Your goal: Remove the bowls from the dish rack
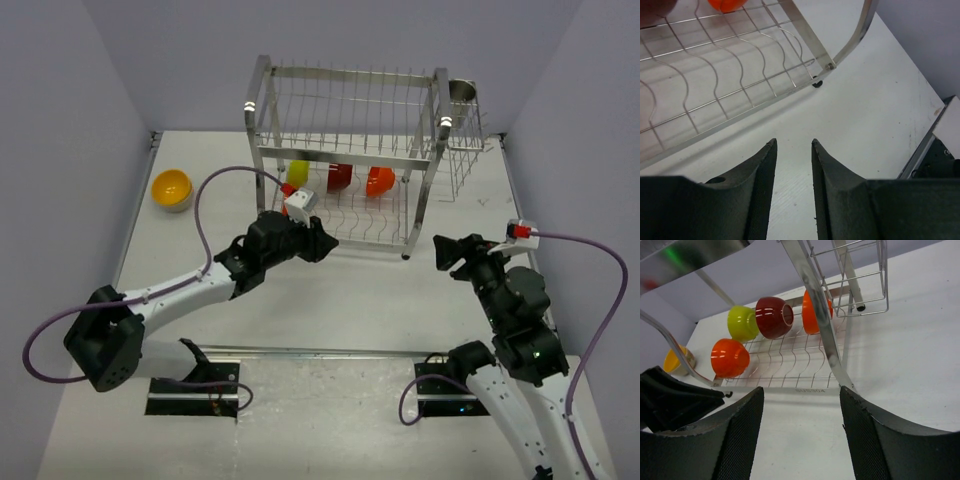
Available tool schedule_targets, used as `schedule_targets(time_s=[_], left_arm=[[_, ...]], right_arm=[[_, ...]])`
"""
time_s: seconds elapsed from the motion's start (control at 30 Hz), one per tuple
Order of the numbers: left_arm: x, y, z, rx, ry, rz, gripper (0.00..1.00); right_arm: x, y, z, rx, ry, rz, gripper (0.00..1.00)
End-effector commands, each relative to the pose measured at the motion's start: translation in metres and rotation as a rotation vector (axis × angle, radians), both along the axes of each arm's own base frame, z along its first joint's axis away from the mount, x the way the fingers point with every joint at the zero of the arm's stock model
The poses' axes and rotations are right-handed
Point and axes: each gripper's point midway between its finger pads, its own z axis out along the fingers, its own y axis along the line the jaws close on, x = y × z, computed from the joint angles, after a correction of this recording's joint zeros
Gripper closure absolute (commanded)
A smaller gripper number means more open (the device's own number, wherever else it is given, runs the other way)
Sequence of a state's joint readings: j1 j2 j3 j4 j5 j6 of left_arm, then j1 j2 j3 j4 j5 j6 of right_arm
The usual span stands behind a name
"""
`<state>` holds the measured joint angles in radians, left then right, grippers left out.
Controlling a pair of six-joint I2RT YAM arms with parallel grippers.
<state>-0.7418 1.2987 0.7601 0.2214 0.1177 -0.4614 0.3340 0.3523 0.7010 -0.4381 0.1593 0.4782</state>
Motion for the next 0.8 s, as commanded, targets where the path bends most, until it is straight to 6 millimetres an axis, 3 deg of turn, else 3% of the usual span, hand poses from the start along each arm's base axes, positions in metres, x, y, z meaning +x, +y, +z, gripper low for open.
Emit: schedule_targets(time_s=[0.0,0.03,0.07,0.13,0.17,0.3,0.37,0.47,0.5,0.53,0.6,0.63,0.67,0.7,0.77], left_arm=[[0.011,-0.024,0.033,-0.105,-0.127,0.051,0.65],[0.008,-0.032,0.043,-0.157,-0.156,0.067,0.66],[0.012,-0.029,0.028,-0.143,-0.15,0.116,0.66],[0.01,-0.038,0.033,-0.207,-0.169,0.148,0.69],[0.012,-0.033,0.021,-0.207,-0.168,0.198,0.69],[0.008,-0.054,-0.002,-0.251,-0.181,0.253,0.7],[0.014,-0.065,0.009,-0.33,-0.215,0.265,0.7],[0.031,-0.096,0.001,-0.345,-0.214,0.255,0.7],[0.034,-0.102,-0.012,-0.32,-0.206,0.259,0.71],[0.041,-0.111,0.001,-0.347,-0.226,0.265,0.71],[0.051,-0.118,-0.004,-0.328,-0.23,0.282,0.71],[0.059,-0.127,0.007,-0.333,-0.243,0.28,0.71],[0.063,-0.134,0.0,-0.319,-0.237,0.265,0.71],[0.068,-0.141,0.009,-0.329,-0.251,0.258,0.7],[0.075,-0.148,0.005,-0.315,-0.245,0.238,0.7]], right_arm=[[-0.007,-0.011,0.014,-0.019,-0.038,-0.039,0.36],[-0.009,-0.012,0.016,-0.016,-0.046,-0.039,0.36],[-0.01,-0.012,0.016,-0.017,-0.045,-0.037,0.36],[-0.011,-0.013,0.016,-0.017,-0.044,-0.039,0.36],[-0.012,-0.013,0.017,-0.018,-0.042,-0.04,0.36],[-0.015,-0.015,0.018,-0.022,-0.044,-0.044,0.36],[-0.017,-0.016,0.02,-0.019,-0.053,-0.048,0.36],[-0.018,-0.017,0.022,-0.02,-0.055,-0.048,0.35],[-0.019,-0.017,0.022,-0.02,-0.055,-0.048,0.36],[-0.019,-0.017,0.021,-0.022,-0.049,-0.047,0.35],[-0.021,-0.017,0.022,-0.021,-0.052,-0.041,0.35],[-0.021,-0.016,0.02,-0.022,-0.047,-0.038,0.36],[-0.022,-0.017,0.02,-0.018,-0.051,-0.043,0.35],[-0.023,-0.017,0.021,-0.017,-0.054,-0.042,0.36],[-0.024,-0.018,0.022,-0.015,-0.058,-0.043,0.35]])
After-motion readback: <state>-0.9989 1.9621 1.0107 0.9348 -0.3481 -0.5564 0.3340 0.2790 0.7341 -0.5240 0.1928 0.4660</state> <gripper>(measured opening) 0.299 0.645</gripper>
